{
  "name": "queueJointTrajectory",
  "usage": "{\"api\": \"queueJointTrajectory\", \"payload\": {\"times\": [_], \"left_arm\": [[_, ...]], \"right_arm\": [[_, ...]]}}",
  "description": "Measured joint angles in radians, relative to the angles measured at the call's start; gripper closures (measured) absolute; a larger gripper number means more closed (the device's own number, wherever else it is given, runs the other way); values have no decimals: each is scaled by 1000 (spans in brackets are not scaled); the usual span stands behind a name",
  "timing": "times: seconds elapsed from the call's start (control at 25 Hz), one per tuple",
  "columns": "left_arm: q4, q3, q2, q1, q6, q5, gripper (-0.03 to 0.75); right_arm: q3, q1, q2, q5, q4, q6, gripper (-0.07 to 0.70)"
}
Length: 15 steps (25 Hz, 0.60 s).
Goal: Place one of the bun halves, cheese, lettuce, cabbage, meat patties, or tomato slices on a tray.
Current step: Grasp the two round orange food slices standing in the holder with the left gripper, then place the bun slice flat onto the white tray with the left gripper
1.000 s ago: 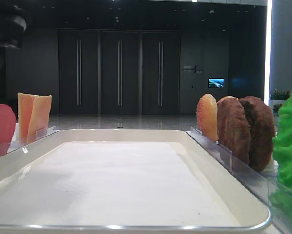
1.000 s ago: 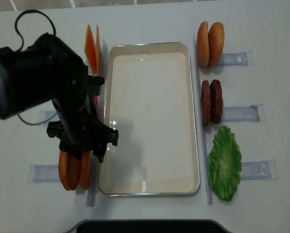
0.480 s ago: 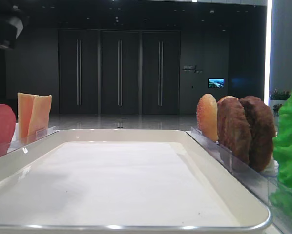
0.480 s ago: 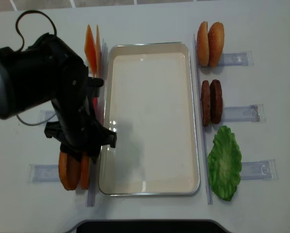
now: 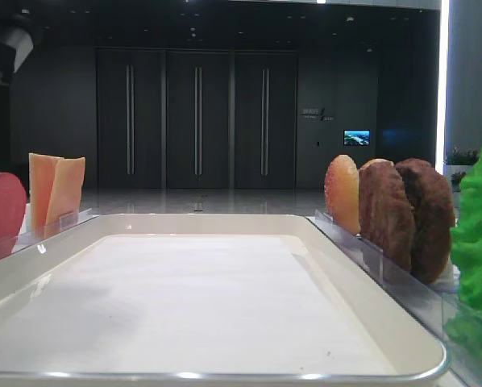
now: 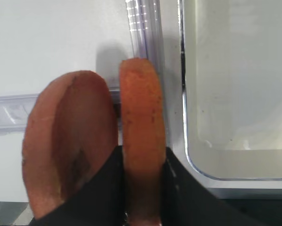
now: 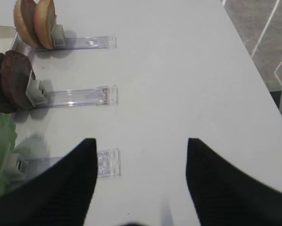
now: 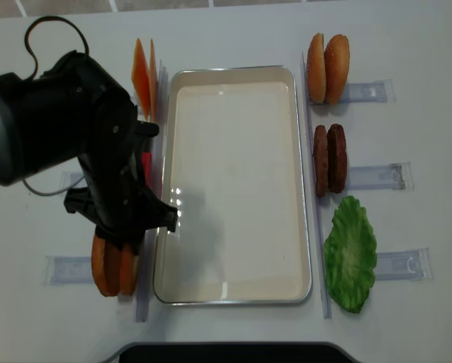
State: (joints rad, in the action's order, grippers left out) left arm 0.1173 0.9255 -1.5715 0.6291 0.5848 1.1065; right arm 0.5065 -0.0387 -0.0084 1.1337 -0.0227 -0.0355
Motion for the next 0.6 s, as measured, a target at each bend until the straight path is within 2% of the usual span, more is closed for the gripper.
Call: {"api": "queueJointTrajectory", "payload": {"times": [0.12,0.44,0.6], "left_arm": [[-22,11,0,0,-16,7,572],[-58,148,-2,0,-61,106,573],[-89,249,14,1,-76,106,575]], "right_arm": [[0,0,0,0,0,0,232],[0,0,0,0,0,0,232],[0,0,0,0,0,0,232]]}}
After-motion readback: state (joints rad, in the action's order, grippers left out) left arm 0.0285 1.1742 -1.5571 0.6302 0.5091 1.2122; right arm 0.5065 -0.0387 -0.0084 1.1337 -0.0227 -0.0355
